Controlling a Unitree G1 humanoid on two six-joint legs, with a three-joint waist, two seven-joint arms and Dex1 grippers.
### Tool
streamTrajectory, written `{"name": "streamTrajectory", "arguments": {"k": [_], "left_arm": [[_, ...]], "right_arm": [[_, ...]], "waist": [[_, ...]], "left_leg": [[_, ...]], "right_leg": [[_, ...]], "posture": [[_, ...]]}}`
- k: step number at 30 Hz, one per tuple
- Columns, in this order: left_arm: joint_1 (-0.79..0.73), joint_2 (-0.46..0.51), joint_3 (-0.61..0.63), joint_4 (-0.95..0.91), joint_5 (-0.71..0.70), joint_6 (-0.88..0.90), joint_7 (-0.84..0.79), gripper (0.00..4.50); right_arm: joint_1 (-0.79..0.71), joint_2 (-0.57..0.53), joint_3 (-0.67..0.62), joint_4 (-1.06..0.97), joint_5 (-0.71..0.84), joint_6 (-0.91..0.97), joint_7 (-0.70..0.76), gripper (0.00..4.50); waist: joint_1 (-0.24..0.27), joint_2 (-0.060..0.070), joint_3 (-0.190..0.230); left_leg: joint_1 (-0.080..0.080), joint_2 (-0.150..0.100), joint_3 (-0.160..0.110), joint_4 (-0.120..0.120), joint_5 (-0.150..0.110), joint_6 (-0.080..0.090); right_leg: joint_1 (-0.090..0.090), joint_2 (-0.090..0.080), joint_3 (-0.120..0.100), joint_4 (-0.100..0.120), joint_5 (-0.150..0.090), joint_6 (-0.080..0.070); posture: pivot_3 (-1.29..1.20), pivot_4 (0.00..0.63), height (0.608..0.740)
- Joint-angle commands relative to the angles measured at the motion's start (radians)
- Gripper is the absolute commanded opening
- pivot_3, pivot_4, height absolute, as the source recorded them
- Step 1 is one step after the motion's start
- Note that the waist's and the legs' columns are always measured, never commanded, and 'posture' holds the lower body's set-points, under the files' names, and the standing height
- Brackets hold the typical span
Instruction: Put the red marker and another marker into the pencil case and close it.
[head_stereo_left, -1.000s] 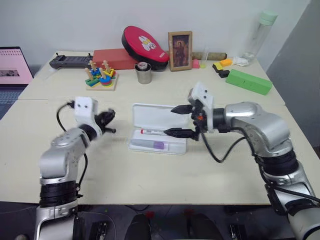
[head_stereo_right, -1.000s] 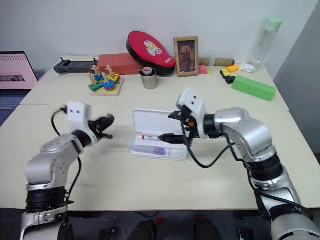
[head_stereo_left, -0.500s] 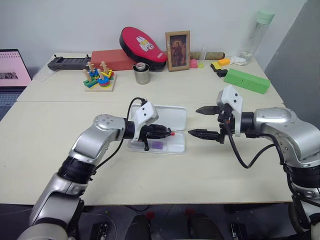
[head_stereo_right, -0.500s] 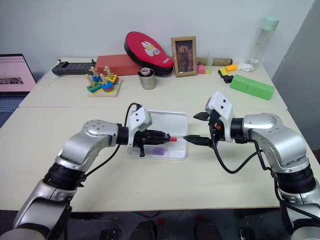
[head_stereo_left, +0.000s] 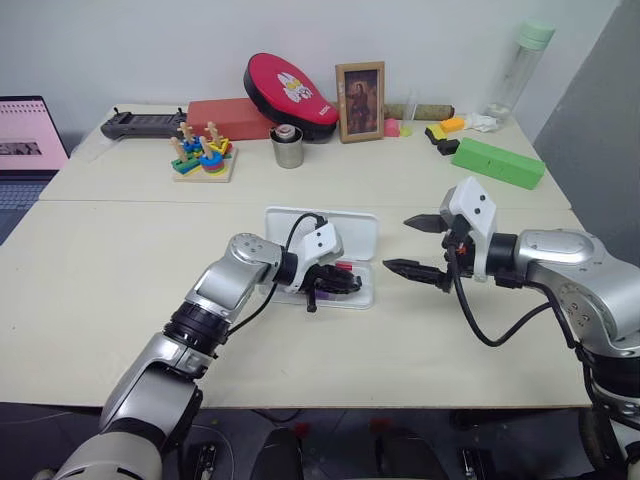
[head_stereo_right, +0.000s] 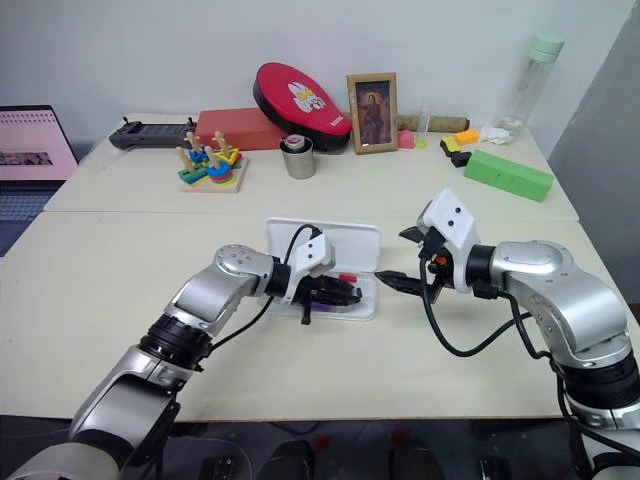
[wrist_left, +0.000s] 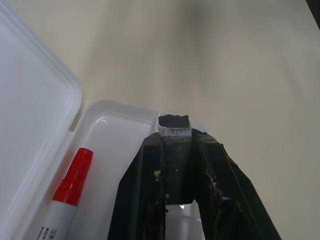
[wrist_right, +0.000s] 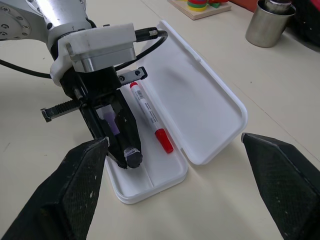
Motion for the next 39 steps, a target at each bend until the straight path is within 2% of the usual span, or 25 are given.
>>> {"name": "streamTrajectory", "arguments": {"k": [1,20,21,22,39], "left_arm": [[-0.022,-0.015,-0.001,0.0,0.017,-0.02,-0.013,0.46],[0.001,-0.031,0.0,-0.03,0.041,0.012,-0.041,0.46],[0.001,-0.032,-0.001,-0.033,0.04,0.015,-0.043,1.15],[0.002,-0.033,-0.001,-0.036,0.04,0.018,-0.045,1.2],[0.012,-0.071,0.075,-0.105,-0.029,0.1,0.005,4.46]], "right_arm": [[0.003,-0.013,-0.04,-0.04,0.019,0.006,-0.017,4.5],[0.026,-0.039,-0.033,-0.074,0.074,0.022,-0.005,4.5],[0.026,-0.039,-0.033,-0.073,0.075,0.021,-0.008,4.5],[0.026,-0.039,-0.032,-0.073,0.075,0.021,-0.01,4.5],[-0.009,-0.041,-0.031,-0.027,0.082,0.004,-0.004,4.5]], "waist": [[0.0,0.0,0.0],[0.005,0.0,0.0],[0.005,0.0,0.0],[0.005,0.0,0.0],[0.005,0.0,0.0]], "left_leg": [[0.0,0.0,0.0,0.0,0.0,0.0],[0.0,0.0,0.0,0.0,0.0,0.0],[0.0,0.0,0.0,0.0,0.0,0.0],[0.0,0.0,0.0,0.0,0.0,0.0],[0.001,0.0,0.0,0.001,0.0,0.0]], "right_leg": [[0.0,0.0,0.0,0.0,0.0,0.0],[0.001,0.0,0.0,0.0,0.0,0.0],[0.001,0.0,0.0,0.0,0.0,0.0],[0.001,0.0,0.0,0.0,0.0,0.0],[0.002,0.0,0.0,0.0,0.0,0.0]], "posture": [[0.0,0.15,0.74],[0.0,0.15,0.74],[0.0,0.15,0.74],[0.0,0.15,0.74],[0.0,0.15,0.74]]}}
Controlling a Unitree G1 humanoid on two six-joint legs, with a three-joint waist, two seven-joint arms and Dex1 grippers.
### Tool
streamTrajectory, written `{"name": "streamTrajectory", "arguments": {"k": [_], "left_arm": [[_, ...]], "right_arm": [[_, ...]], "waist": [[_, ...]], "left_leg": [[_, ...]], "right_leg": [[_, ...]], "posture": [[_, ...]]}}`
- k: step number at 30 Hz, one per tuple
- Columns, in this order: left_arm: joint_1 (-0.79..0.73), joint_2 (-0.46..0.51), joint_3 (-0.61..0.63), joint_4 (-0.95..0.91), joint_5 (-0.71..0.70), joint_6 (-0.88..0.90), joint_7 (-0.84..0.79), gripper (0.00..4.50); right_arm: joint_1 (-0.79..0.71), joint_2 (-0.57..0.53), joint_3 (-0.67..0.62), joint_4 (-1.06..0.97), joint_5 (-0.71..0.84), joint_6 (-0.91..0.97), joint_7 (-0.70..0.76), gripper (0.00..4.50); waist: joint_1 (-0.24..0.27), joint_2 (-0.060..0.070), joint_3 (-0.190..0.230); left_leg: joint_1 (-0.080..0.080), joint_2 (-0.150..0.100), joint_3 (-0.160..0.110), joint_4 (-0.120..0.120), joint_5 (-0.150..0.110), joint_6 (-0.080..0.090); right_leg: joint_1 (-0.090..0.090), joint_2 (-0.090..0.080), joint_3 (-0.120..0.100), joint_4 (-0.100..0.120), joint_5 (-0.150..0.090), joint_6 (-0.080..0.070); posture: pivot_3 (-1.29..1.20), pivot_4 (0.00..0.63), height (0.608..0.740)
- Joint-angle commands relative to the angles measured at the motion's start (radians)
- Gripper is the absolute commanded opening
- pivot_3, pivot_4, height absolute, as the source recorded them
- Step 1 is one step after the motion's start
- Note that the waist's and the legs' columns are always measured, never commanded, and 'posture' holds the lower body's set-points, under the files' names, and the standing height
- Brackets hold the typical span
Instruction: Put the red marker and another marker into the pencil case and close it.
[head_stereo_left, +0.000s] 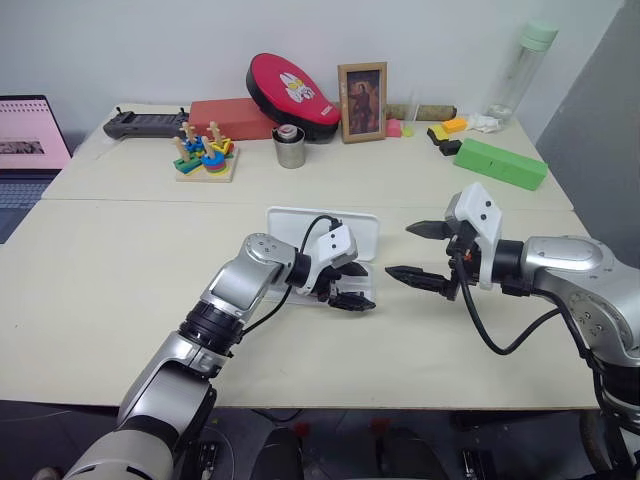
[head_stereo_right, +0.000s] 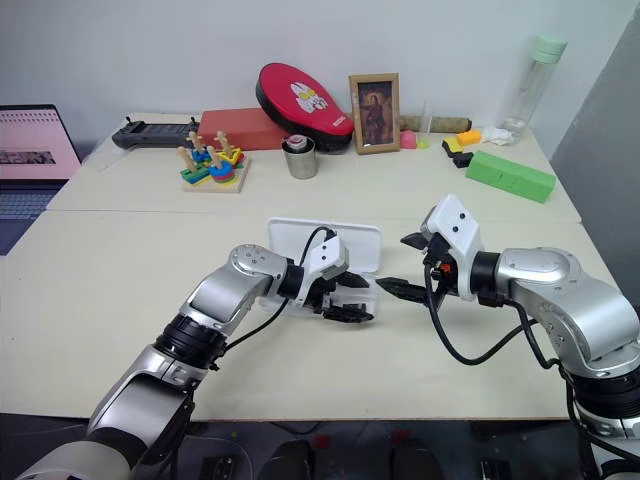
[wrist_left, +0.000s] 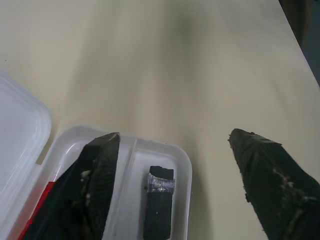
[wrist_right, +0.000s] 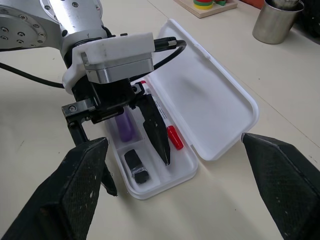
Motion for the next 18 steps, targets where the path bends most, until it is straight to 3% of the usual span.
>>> {"name": "streamTrajectory", "arguments": {"k": [1,7,11,17,18], "left_arm": [[0.008,-0.006,0.076,-0.058,-0.044,0.027,0.049,4.48],[0.088,0.058,0.267,-0.195,-0.152,0.123,0.13,4.48],[0.18,0.119,0.463,-0.355,-0.258,0.171,0.197,4.48],[0.291,0.175,0.657,-0.42,-0.289,0.165,0.334,4.48],[0.304,0.179,0.675,-0.426,-0.292,0.163,0.35,4.5]], "right_arm": [[-0.037,-0.006,-0.015,0.011,0.008,-0.022,0.013,4.5],[-0.159,0.028,0.01,0.131,-0.011,-0.053,0.033,4.5],[-0.318,0.099,0.075,0.32,-0.072,-0.092,0.025,4.5],[-0.495,0.241,0.156,0.675,-0.202,-0.192,0.0,4.5],[-0.515,0.258,0.163,0.727,-0.22,-0.212,-0.002,4.14]], "waist": [[0.0,0.0,0.0],[-0.012,0.0,0.0],[-0.026,0.0,0.0],[-0.022,0.0,0.0],[-0.023,0.0,0.0]], "left_leg": [[0.0,0.0,0.0,0.0,0.0,0.0],[0.001,0.0,0.0,0.0,0.0,0.0],[0.001,0.0,0.0,0.0,0.0,0.0],[0.002,0.001,-0.001,0.0,0.0,0.0],[0.002,0.0,-0.001,0.0,0.0,0.0]], "right_leg": [[0.0,0.0,0.0,0.0,0.0,0.0],[0.0,0.0,0.0,0.0,0.0,0.0],[0.0,0.0,0.0,0.001,0.0,0.0],[0.001,0.0,0.0,0.001,0.0,0.0],[0.001,0.0,-0.001,0.001,0.0,0.0]], "posture": [[0.0,0.15,0.74],[0.0,0.15,0.74],[0.0,0.15,0.74],[0.0,0.15,0.74],[0.0,0.15,0.74]]}}
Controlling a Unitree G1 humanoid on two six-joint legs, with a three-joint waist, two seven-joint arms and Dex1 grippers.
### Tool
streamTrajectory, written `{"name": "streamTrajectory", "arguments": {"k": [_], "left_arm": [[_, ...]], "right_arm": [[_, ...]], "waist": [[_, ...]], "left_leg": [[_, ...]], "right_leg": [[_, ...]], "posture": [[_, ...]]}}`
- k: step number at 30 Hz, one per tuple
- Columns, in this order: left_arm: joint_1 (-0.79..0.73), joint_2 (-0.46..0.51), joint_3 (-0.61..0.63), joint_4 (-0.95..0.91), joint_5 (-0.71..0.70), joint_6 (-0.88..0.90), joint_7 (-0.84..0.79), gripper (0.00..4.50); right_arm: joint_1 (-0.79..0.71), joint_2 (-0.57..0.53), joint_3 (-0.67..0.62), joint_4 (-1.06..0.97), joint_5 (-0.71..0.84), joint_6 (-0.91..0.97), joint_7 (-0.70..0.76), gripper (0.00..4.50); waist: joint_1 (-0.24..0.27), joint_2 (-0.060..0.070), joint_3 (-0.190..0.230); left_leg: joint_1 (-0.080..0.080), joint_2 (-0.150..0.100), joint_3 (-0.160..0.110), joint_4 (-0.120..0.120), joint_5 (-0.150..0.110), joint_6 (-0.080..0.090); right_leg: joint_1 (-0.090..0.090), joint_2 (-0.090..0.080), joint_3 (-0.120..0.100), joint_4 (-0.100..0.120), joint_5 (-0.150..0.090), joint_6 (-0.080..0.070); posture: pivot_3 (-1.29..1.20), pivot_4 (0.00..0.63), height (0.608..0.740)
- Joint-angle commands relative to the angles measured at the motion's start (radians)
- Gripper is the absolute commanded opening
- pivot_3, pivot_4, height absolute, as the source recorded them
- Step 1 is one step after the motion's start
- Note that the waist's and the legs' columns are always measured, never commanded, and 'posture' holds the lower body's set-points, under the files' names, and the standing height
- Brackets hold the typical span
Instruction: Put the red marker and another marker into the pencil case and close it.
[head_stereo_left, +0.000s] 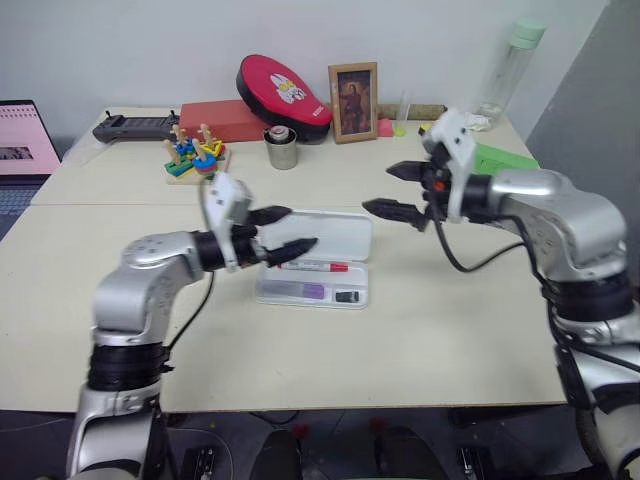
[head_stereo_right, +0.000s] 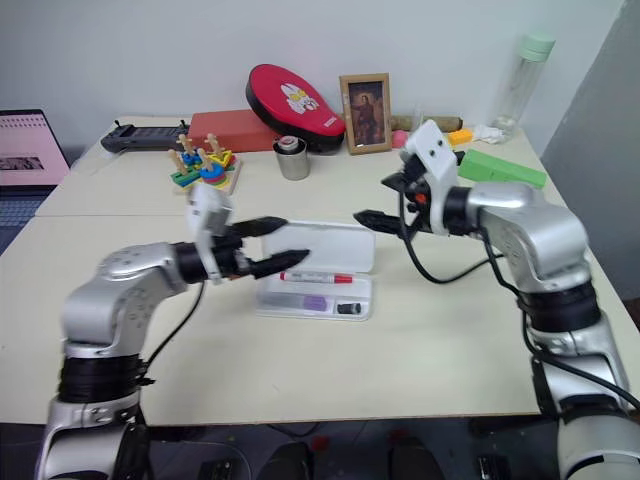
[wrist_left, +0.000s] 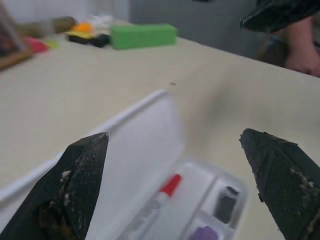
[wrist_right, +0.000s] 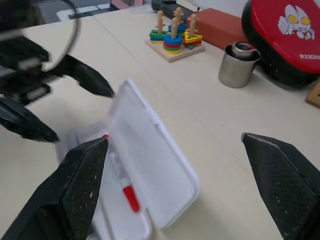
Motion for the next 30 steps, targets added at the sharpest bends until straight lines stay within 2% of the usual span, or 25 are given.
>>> {"name": "streamTrajectory", "arguments": {"k": [1,2,3,6,10,15,18,24,30], "left_arm": [[0.061,0.017,0.116,-0.065,-0.039,-0.007,0.087,4.5],[0.07,0.017,0.128,-0.074,-0.051,0.001,0.097,4.5],[0.084,0.017,0.139,-0.09,-0.062,0.007,0.106,4.5],[0.139,0.016,0.173,-0.149,-0.115,0.034,0.134,4.5],[0.184,0.029,0.196,-0.183,-0.148,0.04,0.158,4.5],[0.199,0.048,0.212,-0.189,-0.19,0.047,0.184,4.5],[0.21,0.058,0.216,-0.204,-0.219,0.056,0.19,4.5],[0.261,0.122,0.208,-0.235,-0.269,0.072,0.151,4.5],[0.299,0.206,0.203,-0.244,-0.296,0.067,0.075,4.5]], "right_arm": [[-0.104,0.073,0.025,0.232,-0.094,-0.102,-0.021,4.09],[-0.117,0.084,0.024,0.267,-0.106,-0.112,-0.021,3.75],[-0.128,0.094,0.027,0.301,-0.119,-0.127,-0.018,3.67],[-0.166,0.134,0.034,0.423,-0.17,-0.188,-0.023,2.96],[-0.196,0.178,0.044,0.525,-0.23,-0.247,-0.04,1.86],[-0.197,0.21,0.057,0.57,-0.277,-0.279,-0.012,0.59],[-0.183,0.219,0.072,0.568,-0.3,-0.289,0.01,0.04],[-0.137,0.213,0.118,0.499,-0.329,-0.281,0.105,0.04],[-0.028,0.141,0.202,0.241,-0.309,-0.232,0.286,0.04]], "waist": [[0.001,0.0,0.0],[0.002,0.0,0.0],[0.007,0.0,0.0],[0.007,0.0,0.0],[0.002,0.0,0.0],[-0.002,0.0,0.0],[-0.002,0.0,0.0],[-0.004,0.001,0.0],[-0.003,0.001,0.0]], "left_leg": [[0.0,0.0,0.001,0.0,0.0,0.0],[0.0,0.0,0.0,0.0,0.0,0.0],[-0.001,0.0,0.0,0.0,0.0,0.0],[-0.002,0.0,0.0,0.0,0.0,0.0],[-0.001,0.0,0.0,-0.001,0.0,0.0],[-0.001,0.0,0.0,-0.001,0.0,0.0],[-0.001,0.0,0.0,-0.001,0.0,0.0],[-0.001,0.0,0.0,-0.002,0.0,0.0],[-0.001,0.0,0.001,-0.002,0.0,0.0]], "right_leg": [[0.0,0.0,0.001,0.0,0.0,0.0],[0.0,0.0,0.0,0.0,0.0,0.0],[-0.001,0.0,-0.001,0.0,0.0,0.0],[-0.002,0.0,0.0,0.0,0.0,0.0],[-0.003,0.0,0.0,0.001,0.0,-0.001],[-0.003,0.0,0.0,0.002,0.0,-0.001],[-0.003,0.0,0.0,0.002,0.0,-0.001],[-0.004,0.0,0.0,0.002,0.0,-0.001],[-0.004,0.0,0.0,0.002,0.0,-0.001]], "posture": [[0.0,0.15,0.74],[0.0,0.15,0.74],[0.0,0.15,0.74],[0.0,0.15,0.74],[0.0,0.15,0.74],[0.0,0.15,0.74],[0.0,0.15,0.74],[0.0,0.15,0.74],[0.0,0.15,0.74]]}}
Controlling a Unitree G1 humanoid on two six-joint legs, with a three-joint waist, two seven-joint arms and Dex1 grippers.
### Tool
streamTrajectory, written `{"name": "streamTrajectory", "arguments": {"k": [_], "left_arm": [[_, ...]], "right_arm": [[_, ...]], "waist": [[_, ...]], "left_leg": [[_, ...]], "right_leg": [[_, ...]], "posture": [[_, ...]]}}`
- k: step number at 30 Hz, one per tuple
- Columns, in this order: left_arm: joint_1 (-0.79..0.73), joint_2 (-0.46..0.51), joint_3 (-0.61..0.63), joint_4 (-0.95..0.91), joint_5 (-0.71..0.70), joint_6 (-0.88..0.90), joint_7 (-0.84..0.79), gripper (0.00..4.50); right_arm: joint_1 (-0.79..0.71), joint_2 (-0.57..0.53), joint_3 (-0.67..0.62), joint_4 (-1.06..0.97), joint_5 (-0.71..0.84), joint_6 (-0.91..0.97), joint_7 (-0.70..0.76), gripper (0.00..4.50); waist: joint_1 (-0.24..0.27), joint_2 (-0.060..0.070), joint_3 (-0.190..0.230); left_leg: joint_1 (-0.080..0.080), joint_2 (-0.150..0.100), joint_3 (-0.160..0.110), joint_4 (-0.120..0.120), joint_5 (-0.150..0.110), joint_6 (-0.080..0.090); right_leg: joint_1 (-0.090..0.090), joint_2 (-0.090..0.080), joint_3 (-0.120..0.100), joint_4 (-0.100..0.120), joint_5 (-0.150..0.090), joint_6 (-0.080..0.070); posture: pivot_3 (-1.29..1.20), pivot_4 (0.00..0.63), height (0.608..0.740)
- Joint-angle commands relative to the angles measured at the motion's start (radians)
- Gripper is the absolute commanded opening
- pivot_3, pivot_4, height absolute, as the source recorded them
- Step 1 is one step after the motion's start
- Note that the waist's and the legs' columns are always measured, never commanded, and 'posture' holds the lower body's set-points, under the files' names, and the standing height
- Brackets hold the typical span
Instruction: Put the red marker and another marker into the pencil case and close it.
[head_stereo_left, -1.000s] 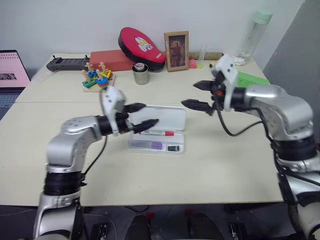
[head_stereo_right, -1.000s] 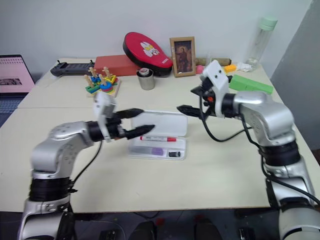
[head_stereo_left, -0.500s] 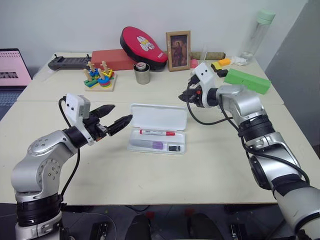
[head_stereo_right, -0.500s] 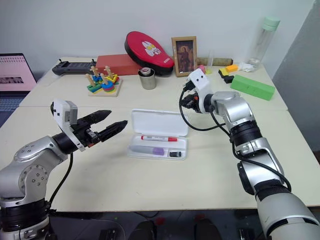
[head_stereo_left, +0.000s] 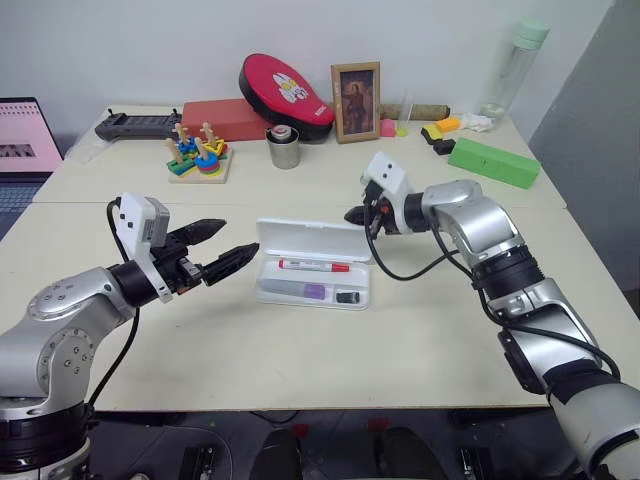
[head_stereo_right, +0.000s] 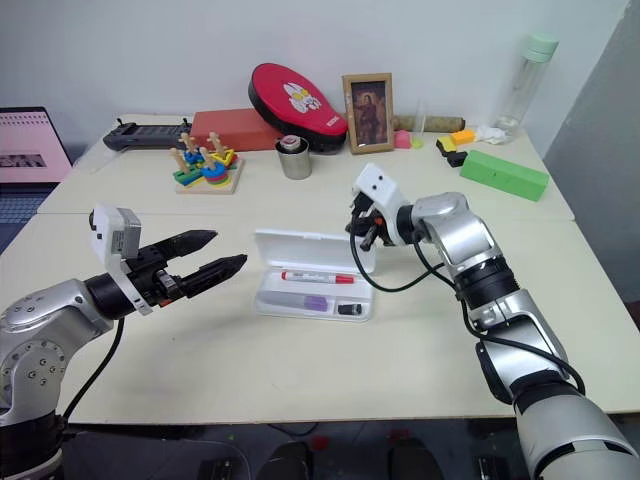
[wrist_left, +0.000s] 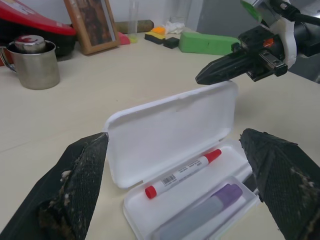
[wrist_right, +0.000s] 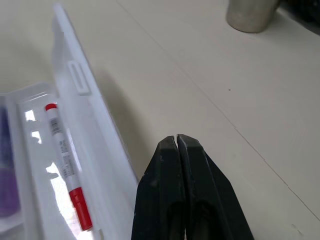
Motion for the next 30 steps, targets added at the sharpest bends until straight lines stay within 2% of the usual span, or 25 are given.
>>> {"name": "streamTrajectory", "arguments": {"k": [1,6,12,17,20,24,30], "left_arm": [[0.025,0.077,0.018,-0.044,-0.03,-0.004,-0.076,4.5],[0.058,0.122,0.025,-0.042,-0.054,-0.005,-0.126,4.5],[0.064,0.132,0.018,-0.043,-0.069,-0.004,-0.13,4.5],[0.063,0.133,0.014,-0.042,-0.071,-0.004,-0.129,4.5],[0.066,0.133,0.013,-0.034,-0.064,-0.008,-0.127,4.5],[0.054,0.119,-0.001,-0.005,-0.034,-0.017,-0.095,4.5],[-0.024,0.079,-0.037,0.152,0.101,-0.096,0.032,4.5]], "right_arm": [[0.073,-0.056,0.067,-0.195,0.02,0.032,0.132,0.04],[0.166,-0.094,0.148,-0.321,-0.015,0.032,0.181,0.04],[0.215,-0.083,0.245,-0.253,-0.122,0.025,0.124,0.04],[0.246,-0.072,0.274,-0.197,-0.181,-0.017,0.09,0.04],[0.251,-0.058,0.209,-0.252,-0.113,0.026,0.116,0.04],[0.241,-0.035,0.081,-0.311,-0.005,0.081,0.126,0.04],[0.22,-0.013,-0.156,-0.335,0.126,0.076,0.034,0.04]], "waist": [[0.0,0.0,0.0],[0.0,0.0,0.0],[0.0,0.0,0.0],[-0.001,-0.002,-0.001],[-0.001,-0.002,-0.001],[0.001,-0.001,-0.001],[0.003,0.0,0.001]], "left_leg": [[0.0,0.0,0.0,0.0,0.0,0.0],[0.0,0.0,0.0,0.0,0.0,0.0],[0.001,0.0,0.001,0.0,0.0,0.0],[0.008,0.001,0.001,0.0,0.0,0.0],[0.015,0.001,0.003,0.0,0.0,0.0],[0.015,0.001,0.002,0.0,0.001,-0.001],[0.011,0.001,0.002,-0.001,0.001,-0.001]], "right_leg": [[0.0,0.0,0.0,0.0,0.0,0.0],[0.0,0.0,0.0,-0.001,0.0,0.0],[-0.002,0.0,0.001,0.0,0.0,0.0],[0.002,0.0,0.001,0.0,0.0,0.0],[0.008,0.0,0.003,-0.001,-0.002,0.002],[0.008,0.0,0.003,0.0,-0.003,0.006],[0.005,0.0,0.003,-0.001,0.0,0.001]], "posture": [[0.0,0.15,0.74],[0.0,0.15,0.74],[0.0,0.15,0.74],[0.0,0.15,0.74],[0.0,0.15,0.74],[0.0,0.15,0.74],[0.0,0.15,0.74]]}}
